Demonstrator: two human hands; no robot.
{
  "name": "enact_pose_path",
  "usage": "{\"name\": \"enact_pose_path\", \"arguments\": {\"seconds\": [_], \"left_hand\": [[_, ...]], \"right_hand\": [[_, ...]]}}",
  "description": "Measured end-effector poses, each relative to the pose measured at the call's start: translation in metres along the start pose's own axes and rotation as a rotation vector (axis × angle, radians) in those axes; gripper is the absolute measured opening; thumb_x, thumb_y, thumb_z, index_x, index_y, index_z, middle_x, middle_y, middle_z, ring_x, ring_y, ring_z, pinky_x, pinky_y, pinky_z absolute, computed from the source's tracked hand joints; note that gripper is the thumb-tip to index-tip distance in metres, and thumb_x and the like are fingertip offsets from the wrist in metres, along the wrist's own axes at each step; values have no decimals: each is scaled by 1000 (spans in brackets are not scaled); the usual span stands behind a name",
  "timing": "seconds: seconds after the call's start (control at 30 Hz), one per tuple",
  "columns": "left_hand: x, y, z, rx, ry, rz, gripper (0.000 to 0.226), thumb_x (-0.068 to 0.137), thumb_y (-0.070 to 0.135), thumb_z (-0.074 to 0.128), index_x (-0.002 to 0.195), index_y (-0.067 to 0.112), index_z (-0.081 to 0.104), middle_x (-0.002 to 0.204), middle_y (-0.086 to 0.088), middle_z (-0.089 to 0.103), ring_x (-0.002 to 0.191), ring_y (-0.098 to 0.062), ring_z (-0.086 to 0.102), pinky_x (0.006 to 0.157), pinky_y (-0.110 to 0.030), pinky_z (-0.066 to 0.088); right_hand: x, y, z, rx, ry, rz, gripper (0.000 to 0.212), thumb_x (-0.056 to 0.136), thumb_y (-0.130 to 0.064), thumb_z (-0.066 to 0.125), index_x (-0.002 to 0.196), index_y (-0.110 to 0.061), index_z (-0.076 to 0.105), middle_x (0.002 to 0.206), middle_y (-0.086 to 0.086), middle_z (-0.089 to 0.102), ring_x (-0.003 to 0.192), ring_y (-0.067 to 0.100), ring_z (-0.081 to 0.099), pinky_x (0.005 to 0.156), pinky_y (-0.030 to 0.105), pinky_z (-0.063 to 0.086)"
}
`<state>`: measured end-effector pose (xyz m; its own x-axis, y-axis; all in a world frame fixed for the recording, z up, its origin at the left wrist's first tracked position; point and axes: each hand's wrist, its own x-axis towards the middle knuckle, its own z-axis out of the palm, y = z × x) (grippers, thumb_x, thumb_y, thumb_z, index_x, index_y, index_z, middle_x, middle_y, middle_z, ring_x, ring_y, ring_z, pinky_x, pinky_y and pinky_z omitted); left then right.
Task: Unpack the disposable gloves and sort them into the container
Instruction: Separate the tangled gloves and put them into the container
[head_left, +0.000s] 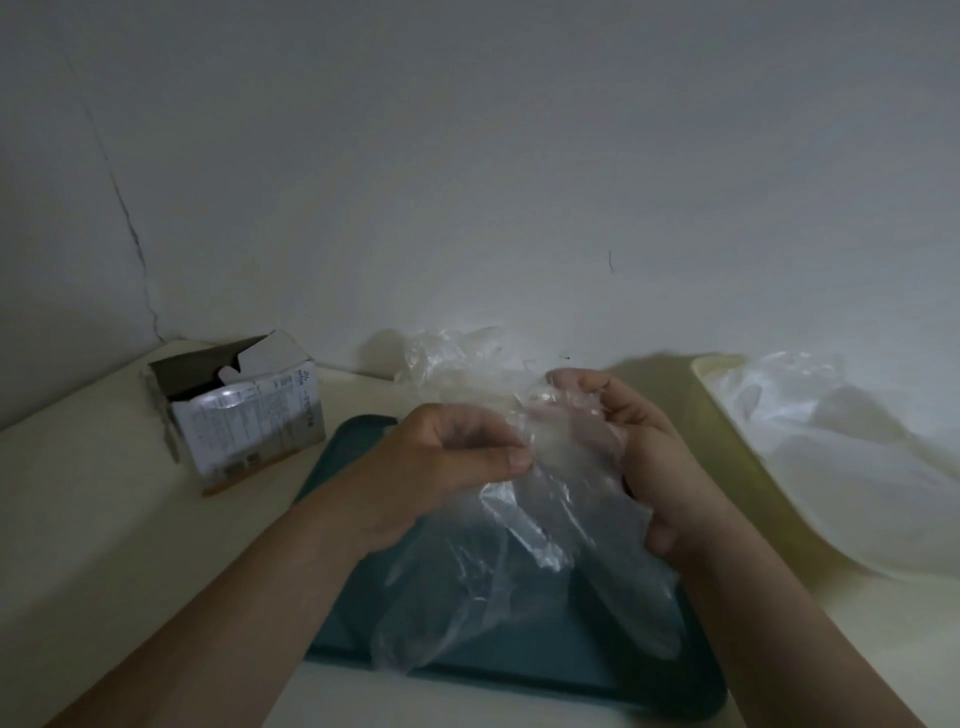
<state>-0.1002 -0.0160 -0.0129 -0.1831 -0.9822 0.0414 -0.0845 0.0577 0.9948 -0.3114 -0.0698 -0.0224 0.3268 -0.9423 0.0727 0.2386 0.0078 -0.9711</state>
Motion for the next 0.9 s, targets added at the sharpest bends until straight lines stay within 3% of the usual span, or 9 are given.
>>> {"name": "enact_pose_path", "arguments": {"seconds": [0.1,0.17,0.27,0.33,0.4,0.47,0.63,0.77,0.9], "left_hand": [[5,-3,-3,-76,36,76,9,76,20,81,83,14,81,95,-12,79,92,-18,73,87,-23,57],[6,-3,-5,-105,60,103,7,71,23,83,77,19,81,92,-11,79,90,-18,72,84,-22,56],[6,-3,-5,-127,23,86,11,72,21,91,76,20,81,85,-4,77,85,-14,71,79,-22,55],[2,-3,-3,-145,4,52,12,73,24,91,80,20,82,90,-6,78,91,-18,72,87,-30,55],[-4,2,0,-210,30,46,19,70,29,92,82,19,82,95,-12,78,96,-25,71,90,-39,52],[-9,8,1,-271,94,49,21,67,26,96,81,19,82,90,-8,77,87,-22,69,80,-36,54],[-22,24,-7,-328,216,56,16,68,21,84,81,14,79,76,-5,69,67,-15,63,59,-24,54],[-26,31,-8,-276,276,57,14,71,18,84,82,11,81,78,-12,70,65,-18,65,60,-24,58],[-24,38,9,-235,225,54,20,83,14,76,97,0,74,106,-24,76,80,-27,75,70,-33,63]], "right_hand": [[0,0,1,16,33,77,32,91,-17,67,122,-17,73,130,44,53,94,51,42,86,54,25],[1,1,-1,49,-7,137,42,86,-31,79,120,-8,73,119,42,58,98,45,43,87,54,29],[-4,0,3,92,-133,150,34,92,-17,74,119,4,70,111,31,66,97,39,61,87,49,50],[-10,-4,10,63,-168,119,37,88,-13,75,117,9,69,113,34,66,99,38,65,92,51,54],[-14,-8,16,12,-147,53,27,87,-11,74,105,9,72,100,30,69,89,35,67,82,45,58],[-16,-11,18,-30,-92,-15,21,94,-5,68,102,13,67,91,24,65,80,32,62,70,38,56],[-23,-26,20,-22,90,-65,33,96,-23,73,107,8,66,91,23,66,84,37,59,80,53,49],[-37,-54,14,-301,178,-168,32,97,-35,70,89,-4,71,68,9,66,60,22,55,61,35,44],[-56,-107,-12,-476,255,-291,22,100,-29,67,86,-13,71,64,7,70,45,14,52,43,25,40]]}}
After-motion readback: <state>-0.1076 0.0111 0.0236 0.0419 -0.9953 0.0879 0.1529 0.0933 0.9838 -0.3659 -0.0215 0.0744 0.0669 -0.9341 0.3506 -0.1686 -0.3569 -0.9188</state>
